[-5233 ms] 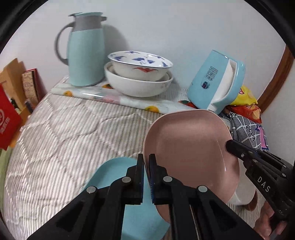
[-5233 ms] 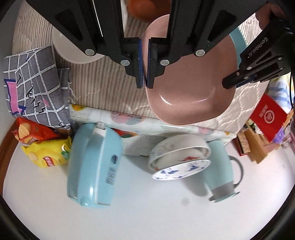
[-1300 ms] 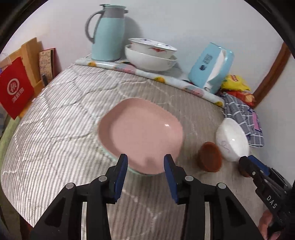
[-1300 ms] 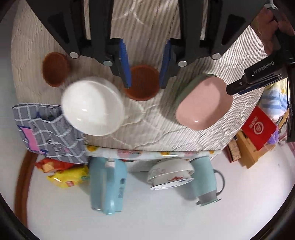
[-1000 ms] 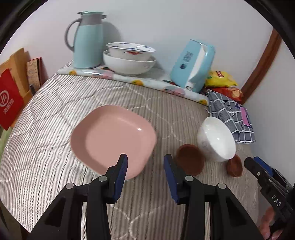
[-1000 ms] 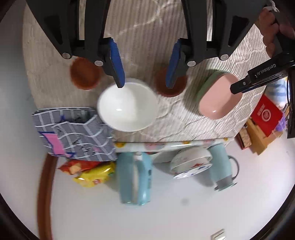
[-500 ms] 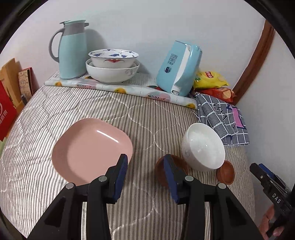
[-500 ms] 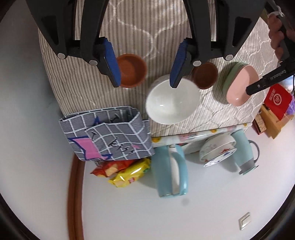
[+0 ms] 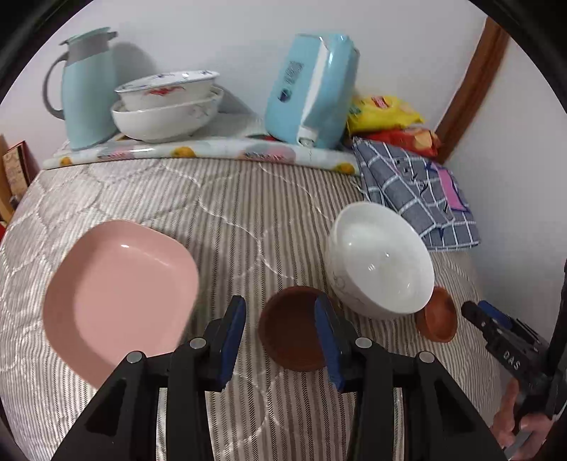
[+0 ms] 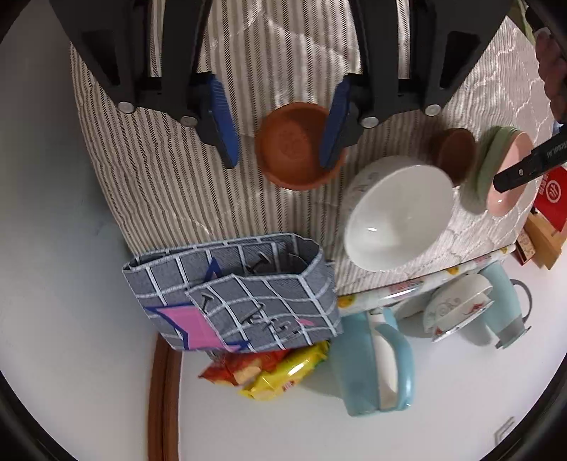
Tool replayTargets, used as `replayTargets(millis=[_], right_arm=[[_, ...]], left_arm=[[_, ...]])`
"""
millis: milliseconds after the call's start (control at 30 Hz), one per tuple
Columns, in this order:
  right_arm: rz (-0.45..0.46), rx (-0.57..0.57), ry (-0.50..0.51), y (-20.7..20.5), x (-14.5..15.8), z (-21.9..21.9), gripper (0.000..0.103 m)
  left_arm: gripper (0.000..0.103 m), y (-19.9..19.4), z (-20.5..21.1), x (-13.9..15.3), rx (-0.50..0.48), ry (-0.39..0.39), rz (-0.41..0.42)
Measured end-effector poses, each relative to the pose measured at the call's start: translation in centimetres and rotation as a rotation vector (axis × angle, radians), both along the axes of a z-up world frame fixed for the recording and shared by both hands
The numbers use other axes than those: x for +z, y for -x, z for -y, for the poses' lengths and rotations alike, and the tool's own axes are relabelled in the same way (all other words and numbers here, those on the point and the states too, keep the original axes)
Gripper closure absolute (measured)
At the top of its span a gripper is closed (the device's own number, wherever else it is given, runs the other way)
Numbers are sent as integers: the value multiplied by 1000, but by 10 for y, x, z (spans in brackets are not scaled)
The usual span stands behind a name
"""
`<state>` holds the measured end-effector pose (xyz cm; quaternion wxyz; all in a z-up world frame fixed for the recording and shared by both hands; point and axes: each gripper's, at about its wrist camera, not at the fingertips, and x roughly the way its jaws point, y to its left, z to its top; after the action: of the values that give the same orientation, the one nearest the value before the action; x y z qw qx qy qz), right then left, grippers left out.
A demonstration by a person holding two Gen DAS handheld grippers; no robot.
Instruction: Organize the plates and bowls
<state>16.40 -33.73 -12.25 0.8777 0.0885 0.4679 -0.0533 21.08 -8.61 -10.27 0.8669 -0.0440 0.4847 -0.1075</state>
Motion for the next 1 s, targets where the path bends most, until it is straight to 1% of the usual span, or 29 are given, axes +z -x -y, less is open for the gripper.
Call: replayTargets(millis=[100,167,267,500,567,633,700,767,833,900,1000], right_arm=[[-15,-12,-20,-5,-11,7,60],[-27,-17,-22,-8,-18,9,60],[-36,-16,-25,-11,-25,11,60],[-65,-32,-42,-18,-41,18,60],[-73,-33,-52,-20,-44,19,62],[-81,-26,-56,-22,-47,18,65],[-89,-19,-58,-24,-50,16,69],[-95,-11,-58,-26,-51,13,70],[-85,-12,-56,-25,-52,12,70],[-80,-15,-61,-25,-53,13,72],[-80,-13,-62,-25,-53,13,72]], left_arm=[[67,-3,7,-7,-12,-38,-2],[70,-6,8,-13,-14,-40,-16],[70,-11,6,-21,-1,-39,-37],[71,-15,7,-33,5,-71,-64],[73,-16,8,-38,2,-81,-71],[76,-18,8,-45,6,-87,-92],[79,-19,7,-49,10,-73,-109],[83,-18,7,-52,14,-82,-108],[85,-19,9,-55,11,-99,-106],[89,-18,11,-56,1,-87,-107],[89,-17,14,-56,2,-103,-99]])
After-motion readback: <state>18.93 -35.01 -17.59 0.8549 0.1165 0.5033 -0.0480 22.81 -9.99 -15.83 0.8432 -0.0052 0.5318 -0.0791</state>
